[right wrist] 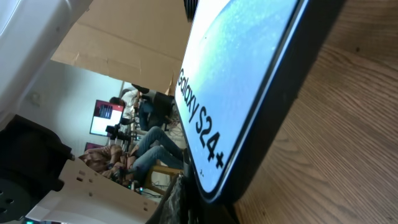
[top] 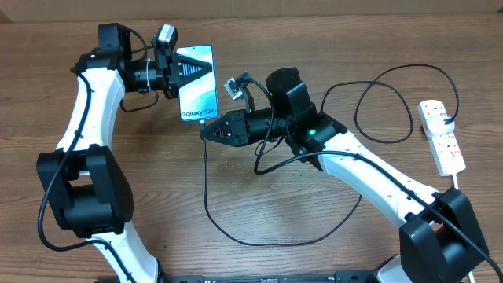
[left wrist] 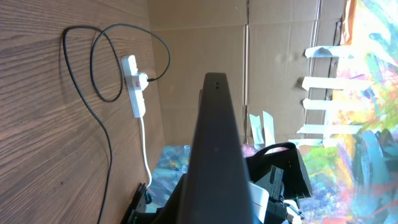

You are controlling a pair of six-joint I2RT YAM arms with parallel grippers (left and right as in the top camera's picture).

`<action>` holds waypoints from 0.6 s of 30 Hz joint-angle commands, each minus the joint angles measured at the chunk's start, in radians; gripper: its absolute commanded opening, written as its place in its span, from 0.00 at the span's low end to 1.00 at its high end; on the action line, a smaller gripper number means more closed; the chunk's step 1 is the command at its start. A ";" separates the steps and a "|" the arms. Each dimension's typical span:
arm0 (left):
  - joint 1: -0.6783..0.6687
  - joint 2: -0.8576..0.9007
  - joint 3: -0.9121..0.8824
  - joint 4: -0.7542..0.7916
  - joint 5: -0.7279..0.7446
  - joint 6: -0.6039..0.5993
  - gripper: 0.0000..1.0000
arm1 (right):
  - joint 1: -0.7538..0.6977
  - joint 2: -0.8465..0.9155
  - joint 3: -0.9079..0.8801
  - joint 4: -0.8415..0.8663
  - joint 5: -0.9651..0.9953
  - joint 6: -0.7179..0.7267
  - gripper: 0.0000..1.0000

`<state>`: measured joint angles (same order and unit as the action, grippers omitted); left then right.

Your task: Plug charger to phone and switch on socket

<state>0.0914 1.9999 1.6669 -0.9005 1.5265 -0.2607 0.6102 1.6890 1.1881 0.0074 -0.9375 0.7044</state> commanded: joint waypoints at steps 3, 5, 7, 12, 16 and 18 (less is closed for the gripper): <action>0.000 0.007 0.004 -0.003 0.053 -0.016 0.04 | 0.002 -0.003 0.004 0.011 0.020 0.020 0.04; 0.000 0.007 0.004 -0.003 0.053 -0.016 0.04 | 0.003 -0.003 0.004 0.011 0.021 0.029 0.04; 0.000 0.007 0.004 -0.003 0.053 -0.017 0.04 | 0.003 -0.003 0.004 0.011 0.021 0.029 0.04; 0.000 0.007 0.004 -0.006 0.053 -0.017 0.05 | 0.003 -0.003 0.004 0.014 0.021 0.030 0.04; -0.001 0.007 0.004 -0.033 0.053 -0.016 0.04 | 0.003 -0.003 0.004 0.014 0.021 0.033 0.04; -0.001 0.007 0.004 -0.038 0.053 -0.016 0.04 | 0.003 -0.003 0.004 0.014 0.021 0.033 0.04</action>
<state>0.0914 1.9999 1.6669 -0.9272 1.5265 -0.2634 0.6121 1.6890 1.1885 0.0113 -0.9398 0.7311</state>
